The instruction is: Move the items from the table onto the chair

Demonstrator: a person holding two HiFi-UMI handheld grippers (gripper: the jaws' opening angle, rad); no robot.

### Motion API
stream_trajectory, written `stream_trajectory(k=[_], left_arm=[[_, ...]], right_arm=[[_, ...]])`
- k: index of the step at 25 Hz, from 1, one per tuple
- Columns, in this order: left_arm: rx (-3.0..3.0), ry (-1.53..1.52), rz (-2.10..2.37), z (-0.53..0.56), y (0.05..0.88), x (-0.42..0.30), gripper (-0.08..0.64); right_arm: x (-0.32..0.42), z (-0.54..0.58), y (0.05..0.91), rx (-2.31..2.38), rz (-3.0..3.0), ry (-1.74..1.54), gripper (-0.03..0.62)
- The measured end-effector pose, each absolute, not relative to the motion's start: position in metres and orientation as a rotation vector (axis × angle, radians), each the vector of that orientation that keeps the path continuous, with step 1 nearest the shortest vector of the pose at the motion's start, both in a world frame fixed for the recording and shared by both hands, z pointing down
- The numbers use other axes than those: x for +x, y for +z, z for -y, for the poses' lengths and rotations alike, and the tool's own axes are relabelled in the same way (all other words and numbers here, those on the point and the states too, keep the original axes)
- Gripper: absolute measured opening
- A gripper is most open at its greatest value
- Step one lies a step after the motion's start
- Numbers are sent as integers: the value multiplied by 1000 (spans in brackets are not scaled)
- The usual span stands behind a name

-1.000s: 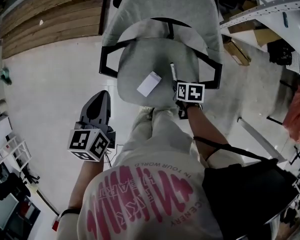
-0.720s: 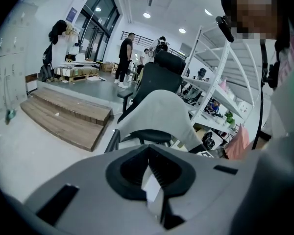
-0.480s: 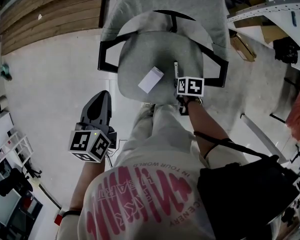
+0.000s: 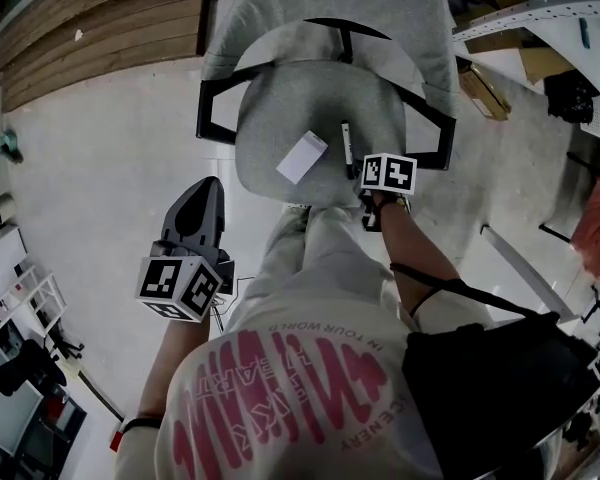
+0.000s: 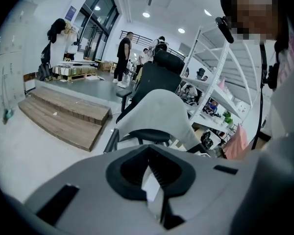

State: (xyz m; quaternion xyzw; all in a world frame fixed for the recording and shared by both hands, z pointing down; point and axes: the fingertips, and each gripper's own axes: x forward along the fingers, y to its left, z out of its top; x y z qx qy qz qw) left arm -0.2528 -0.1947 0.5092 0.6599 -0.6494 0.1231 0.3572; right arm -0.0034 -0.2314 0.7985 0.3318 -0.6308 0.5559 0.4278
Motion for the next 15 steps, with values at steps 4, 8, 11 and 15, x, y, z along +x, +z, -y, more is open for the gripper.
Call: stream_trajectory(k=[4,8,11,15], left_arm=[[1756,295,1667,205,504,-248,11],[1814,276,1653,211,491,-247,11],[1867,264,1645,220,480,-245,11],[1958,206,1618,236,462,-238,11]], right_arm=[[-1,246,782,904,1607,1478,77],[-12,265,735,939,1727,1591,75],[-18,289,680,972,1907,1596,42],[-14,328,586,1062,2203,1613,16]])
